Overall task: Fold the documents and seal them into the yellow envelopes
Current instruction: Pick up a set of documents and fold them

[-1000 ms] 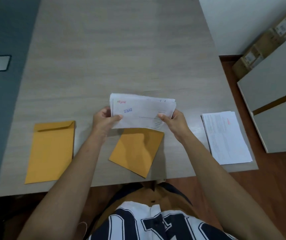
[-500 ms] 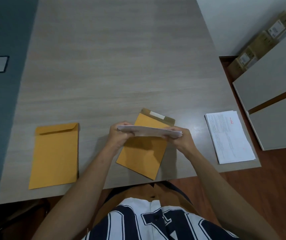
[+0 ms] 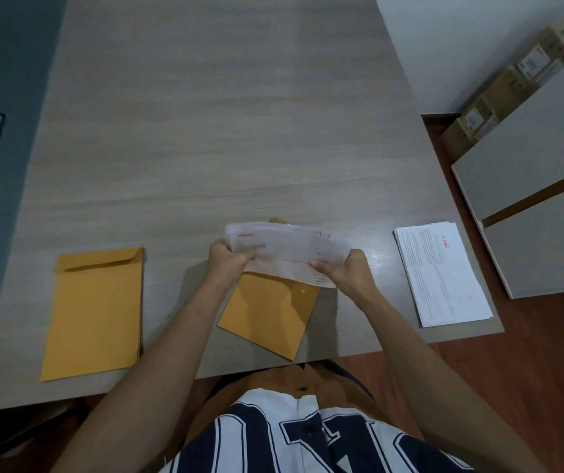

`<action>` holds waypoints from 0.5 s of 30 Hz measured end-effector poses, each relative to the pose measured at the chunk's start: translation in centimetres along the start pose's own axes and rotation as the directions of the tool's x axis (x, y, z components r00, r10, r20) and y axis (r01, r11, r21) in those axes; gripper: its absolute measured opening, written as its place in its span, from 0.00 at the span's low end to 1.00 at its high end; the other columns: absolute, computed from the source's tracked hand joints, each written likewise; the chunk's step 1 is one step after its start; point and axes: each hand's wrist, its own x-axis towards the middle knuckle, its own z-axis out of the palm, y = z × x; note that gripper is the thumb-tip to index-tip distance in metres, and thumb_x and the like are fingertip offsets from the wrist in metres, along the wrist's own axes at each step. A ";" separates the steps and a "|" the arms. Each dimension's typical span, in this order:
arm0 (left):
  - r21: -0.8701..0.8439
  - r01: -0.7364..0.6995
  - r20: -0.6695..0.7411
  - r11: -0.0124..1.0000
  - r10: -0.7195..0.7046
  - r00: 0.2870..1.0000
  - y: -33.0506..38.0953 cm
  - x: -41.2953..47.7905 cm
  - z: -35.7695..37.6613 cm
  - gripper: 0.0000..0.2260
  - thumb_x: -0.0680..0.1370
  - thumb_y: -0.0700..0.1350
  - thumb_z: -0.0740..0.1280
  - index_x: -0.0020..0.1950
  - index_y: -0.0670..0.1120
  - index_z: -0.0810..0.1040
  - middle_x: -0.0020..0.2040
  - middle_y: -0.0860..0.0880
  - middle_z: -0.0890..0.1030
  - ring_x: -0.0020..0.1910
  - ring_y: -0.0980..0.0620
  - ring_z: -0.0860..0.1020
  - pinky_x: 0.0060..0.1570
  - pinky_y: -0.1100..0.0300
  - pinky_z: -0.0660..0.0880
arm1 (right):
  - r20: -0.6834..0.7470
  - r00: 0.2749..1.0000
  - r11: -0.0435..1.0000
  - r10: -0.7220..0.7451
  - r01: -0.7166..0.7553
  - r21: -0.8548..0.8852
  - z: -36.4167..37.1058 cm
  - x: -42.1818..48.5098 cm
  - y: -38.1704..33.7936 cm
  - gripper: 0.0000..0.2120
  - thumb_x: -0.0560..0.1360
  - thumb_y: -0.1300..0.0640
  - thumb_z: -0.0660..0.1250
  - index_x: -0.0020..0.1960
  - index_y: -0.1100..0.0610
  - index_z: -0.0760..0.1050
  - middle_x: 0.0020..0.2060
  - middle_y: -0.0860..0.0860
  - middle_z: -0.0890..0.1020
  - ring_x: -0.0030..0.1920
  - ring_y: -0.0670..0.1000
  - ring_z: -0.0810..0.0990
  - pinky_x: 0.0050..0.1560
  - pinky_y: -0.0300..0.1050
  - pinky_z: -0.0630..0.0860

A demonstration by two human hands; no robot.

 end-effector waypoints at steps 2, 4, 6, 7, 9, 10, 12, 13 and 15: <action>0.029 -0.043 -0.024 0.999 0.043 0.999 0.5 0.3 0.8 0.09 0.73 0.34 0.70 0.47 0.47 0.80 0.44 0.49 0.82 0.43 0.50 0.82 0.37 0.59 0.80 | 0.008 1.000 1.000 -0.023 0.023 0.004 -1.0 0.3 -0.5 0.15 0.68 0.57 0.78 0.53 0.61 0.82 0.46 0.53 0.85 0.42 0.44 0.84 0.37 0.34 0.79; 0.077 -0.079 -0.048 0.994 0.083 0.995 0.4 0.8 1.9 0.16 0.73 0.38 0.71 0.60 0.47 0.77 0.54 0.51 0.81 0.53 0.50 0.80 0.49 0.54 0.80 | -0.005 0.999 0.999 -0.035 0.035 0.007 -2.5 0.8 -0.9 0.13 0.69 0.58 0.78 0.52 0.61 0.82 0.45 0.52 0.85 0.40 0.42 0.82 0.33 0.31 0.77; 0.171 -0.078 -0.131 0.982 0.101 0.986 0.1 0.7 3.3 0.26 0.74 0.43 0.72 0.71 0.45 0.70 0.63 0.51 0.76 0.61 0.51 0.76 0.60 0.53 0.75 | -0.044 0.998 0.999 -0.035 0.036 0.016 -4.5 1.6 -1.1 0.14 0.69 0.59 0.77 0.53 0.61 0.82 0.46 0.52 0.84 0.40 0.43 0.82 0.36 0.33 0.79; 0.245 -0.096 -0.154 0.965 0.137 0.979 -0.2 0.5 3.9 0.28 0.74 0.45 0.72 0.73 0.45 0.69 0.65 0.50 0.74 0.63 0.50 0.74 0.62 0.53 0.73 | -0.070 0.997 0.999 -0.031 0.032 0.011 -5.5 2.0 -1.2 0.14 0.69 0.58 0.77 0.53 0.61 0.82 0.46 0.52 0.84 0.41 0.45 0.83 0.40 0.36 0.80; 0.426 -0.153 -0.086 0.892 0.208 0.974 -0.7 0.1 5.4 0.30 0.73 0.48 0.71 0.74 0.44 0.67 0.69 0.48 0.70 0.67 0.49 0.71 0.63 0.53 0.71 | -0.114 0.993 1.000 -0.026 0.028 0.010 -7.7 2.7 -1.2 0.16 0.70 0.57 0.77 0.54 0.62 0.82 0.48 0.53 0.85 0.45 0.50 0.84 0.48 0.44 0.81; 0.526 -0.187 -0.002 0.830 0.221 0.975 -1.0 0.0 6.2 0.32 0.73 0.49 0.72 0.75 0.45 0.66 0.71 0.48 0.68 0.70 0.49 0.68 0.65 0.54 0.69 | -0.127 0.992 0.999 -0.027 0.030 0.020 -8.7 2.9 -1.3 0.16 0.70 0.58 0.77 0.55 0.62 0.82 0.49 0.54 0.85 0.46 0.51 0.84 0.49 0.45 0.80; 0.696 -0.277 0.176 0.662 0.216 0.960 -1.6 0.0 7.2 0.39 0.71 0.52 0.75 0.78 0.46 0.61 0.76 0.48 0.62 0.75 0.49 0.60 0.71 0.53 0.62 | -0.139 0.990 0.999 -0.035 0.039 0.029 -10.2 3.2 -1.6 0.14 0.70 0.59 0.76 0.55 0.62 0.81 0.49 0.53 0.84 0.45 0.49 0.84 0.47 0.43 0.79; 0.757 -0.315 0.236 0.572 0.211 0.949 -1.9 0.1 7.5 0.43 0.70 0.54 0.76 0.79 0.46 0.59 0.78 0.49 0.59 0.76 0.48 0.57 0.73 0.53 0.59 | -0.134 0.990 0.999 -0.040 0.044 0.026 -10.9 3.3 -1.9 0.13 0.71 0.60 0.76 0.54 0.61 0.81 0.48 0.51 0.84 0.43 0.47 0.83 0.44 0.40 0.78; 0.843 -0.360 0.296 0.400 0.212 0.931 -2.1 0.3 7.7 0.47 0.67 0.58 0.77 0.79 0.47 0.57 0.78 0.49 0.58 0.76 0.47 0.57 0.73 0.53 0.58 | -0.120 0.991 0.999 -0.050 0.053 0.015 -11.8 3.6 -2.1 0.12 0.71 0.60 0.76 0.54 0.58 0.80 0.47 0.48 0.82 0.42 0.42 0.81 0.43 0.38 0.77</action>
